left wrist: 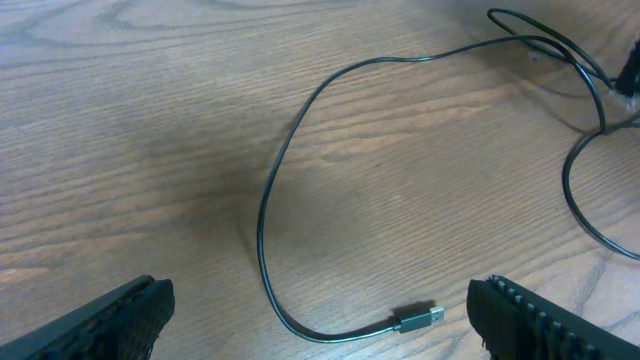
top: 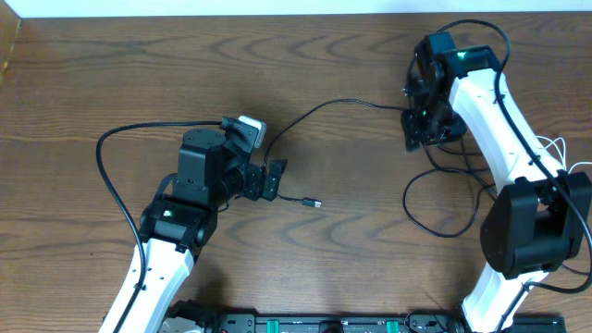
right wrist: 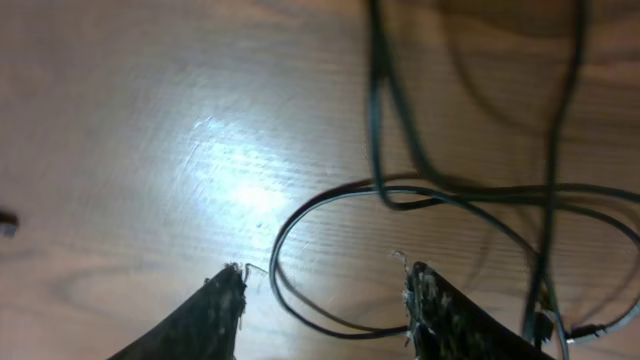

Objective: Untangle cables

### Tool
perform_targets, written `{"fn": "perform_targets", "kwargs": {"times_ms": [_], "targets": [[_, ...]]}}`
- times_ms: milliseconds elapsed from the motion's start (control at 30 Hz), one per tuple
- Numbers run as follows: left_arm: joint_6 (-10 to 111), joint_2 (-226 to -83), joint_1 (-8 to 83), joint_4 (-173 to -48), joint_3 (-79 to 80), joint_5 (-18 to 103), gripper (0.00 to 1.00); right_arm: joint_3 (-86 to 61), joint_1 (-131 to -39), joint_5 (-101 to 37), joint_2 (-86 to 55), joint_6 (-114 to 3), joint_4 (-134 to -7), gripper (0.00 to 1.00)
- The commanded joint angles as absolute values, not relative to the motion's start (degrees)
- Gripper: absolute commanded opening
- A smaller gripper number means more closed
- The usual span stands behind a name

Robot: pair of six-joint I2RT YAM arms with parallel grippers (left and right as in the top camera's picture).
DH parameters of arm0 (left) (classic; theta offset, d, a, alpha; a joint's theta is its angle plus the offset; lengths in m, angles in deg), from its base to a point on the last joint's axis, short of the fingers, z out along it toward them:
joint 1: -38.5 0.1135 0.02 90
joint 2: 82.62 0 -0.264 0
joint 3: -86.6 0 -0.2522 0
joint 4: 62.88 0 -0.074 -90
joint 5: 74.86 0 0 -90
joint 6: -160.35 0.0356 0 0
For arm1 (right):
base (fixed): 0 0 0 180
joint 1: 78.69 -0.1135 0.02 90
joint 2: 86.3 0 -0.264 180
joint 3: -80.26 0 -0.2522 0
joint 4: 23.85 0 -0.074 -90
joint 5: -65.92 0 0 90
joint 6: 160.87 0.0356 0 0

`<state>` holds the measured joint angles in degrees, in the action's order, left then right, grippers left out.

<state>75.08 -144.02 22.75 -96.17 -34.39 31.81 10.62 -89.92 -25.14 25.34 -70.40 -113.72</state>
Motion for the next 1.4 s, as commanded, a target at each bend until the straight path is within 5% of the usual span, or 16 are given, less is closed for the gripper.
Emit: {"fn": "perform_targets", "kwargs": {"times_ms": [0, 233, 800, 1367], "targets": [[75.84, -144.18, 22.95, -96.3, -34.19, 32.66, 0.99, 8.93, -90.11, -31.93, 26.67, -78.0, -114.53, 0.52], [75.82, -144.18, 22.95, -96.3, -34.19, 32.66, 0.99, 4.3, -89.98, -31.76, 26.69, -78.88, -111.47, 0.61], [75.84, -144.18, 22.95, -96.3, -34.19, 32.66, 0.99, -2.43, -89.87, -29.35, 26.69, -80.8, -101.57, 0.6], [75.84, -144.2, 22.95, -96.28, -34.19, 32.66, 0.99, -2.43, -89.87, -29.07, 26.69, -85.3, -92.48, 0.84]]}}
